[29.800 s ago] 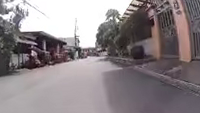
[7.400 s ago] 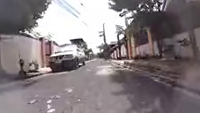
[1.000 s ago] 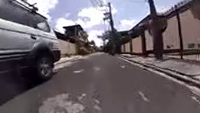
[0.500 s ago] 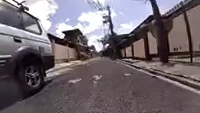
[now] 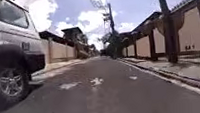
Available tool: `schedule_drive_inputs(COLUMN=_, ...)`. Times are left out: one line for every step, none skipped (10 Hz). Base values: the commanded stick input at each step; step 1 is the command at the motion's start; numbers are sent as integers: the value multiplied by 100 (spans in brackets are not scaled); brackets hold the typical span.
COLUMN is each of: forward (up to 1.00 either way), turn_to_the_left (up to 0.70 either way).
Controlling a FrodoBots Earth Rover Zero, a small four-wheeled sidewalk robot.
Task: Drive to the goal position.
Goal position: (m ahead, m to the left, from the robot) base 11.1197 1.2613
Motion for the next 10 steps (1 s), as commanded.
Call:
schedule_drive_inputs(forward=100, turn_to_the_left=0)
schedule_drive_inputs(forward=100, turn_to_the_left=0)
schedule_drive_inputs(forward=100, turn_to_the_left=0)
schedule_drive_inputs(forward=100, turn_to_the_left=-17)
schedule_drive_inputs(forward=100, turn_to_the_left=-40)
schedule_drive_inputs(forward=100, turn_to_the_left=-28)
schedule_drive_inputs(forward=100, turn_to_the_left=0)
schedule_drive_inputs(forward=100, turn_to_the_left=0)
schedule_drive_inputs(forward=100, turn_to_the_left=0)
schedule_drive_inputs(forward=100, turn_to_the_left=0)
